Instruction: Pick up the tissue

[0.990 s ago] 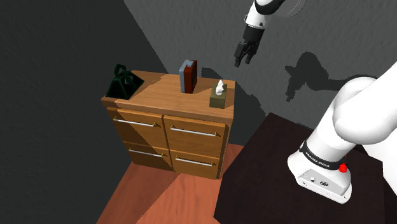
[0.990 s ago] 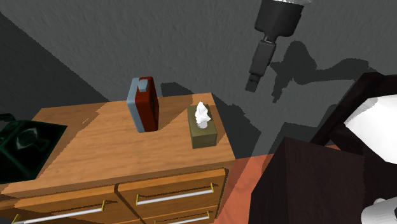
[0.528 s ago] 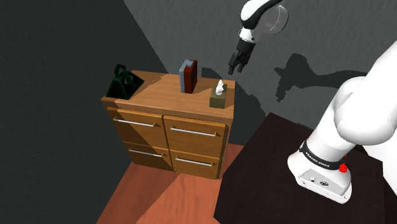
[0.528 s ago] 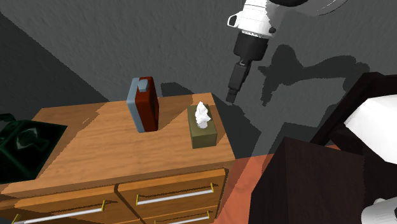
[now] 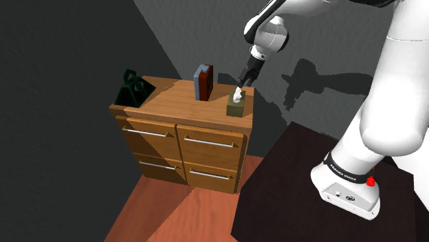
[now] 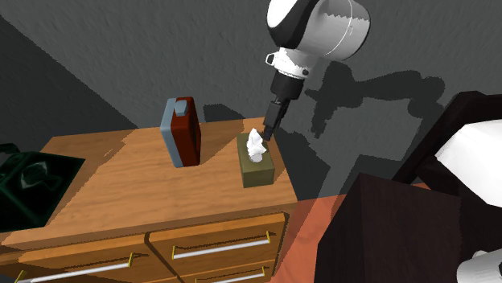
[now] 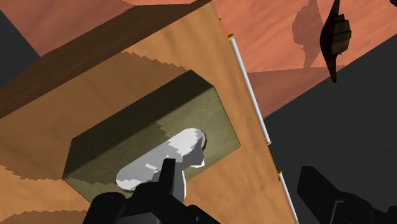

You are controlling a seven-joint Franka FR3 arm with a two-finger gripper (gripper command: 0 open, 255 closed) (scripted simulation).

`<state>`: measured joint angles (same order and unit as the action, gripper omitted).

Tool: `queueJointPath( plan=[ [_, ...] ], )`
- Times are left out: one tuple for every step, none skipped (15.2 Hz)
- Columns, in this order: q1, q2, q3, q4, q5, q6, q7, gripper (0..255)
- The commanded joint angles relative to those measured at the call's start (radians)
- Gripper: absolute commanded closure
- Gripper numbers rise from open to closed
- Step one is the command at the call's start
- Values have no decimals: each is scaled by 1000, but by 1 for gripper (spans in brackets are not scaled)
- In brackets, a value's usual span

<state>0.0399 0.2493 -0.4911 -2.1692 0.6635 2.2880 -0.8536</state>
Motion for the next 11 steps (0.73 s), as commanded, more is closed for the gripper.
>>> queueJointPath(
  plan=[
    [-32, 95, 26, 68, 87, -13, -66, 0],
    [-49, 136, 39, 101, 118, -21, -91, 0],
    [-54, 147, 46, 101, 127, -14, -99, 0],
    [-58, 157, 50, 102, 136, -7, -108, 0],
    [-61, 168, 55, 103, 146, -1, -117, 0],
    [-64, 178, 59, 104, 156, 5, -126, 0],
    [-67, 189, 64, 105, 165, 11, -135, 0],
    [-70, 200, 69, 107, 175, 17, -144, 0],
    [-74, 211, 73, 108, 185, 23, -153, 0],
    [-75, 217, 76, 110, 190, 27, -158, 0],
    [-76, 217, 76, 109, 190, 27, -158, 0]
  ],
)
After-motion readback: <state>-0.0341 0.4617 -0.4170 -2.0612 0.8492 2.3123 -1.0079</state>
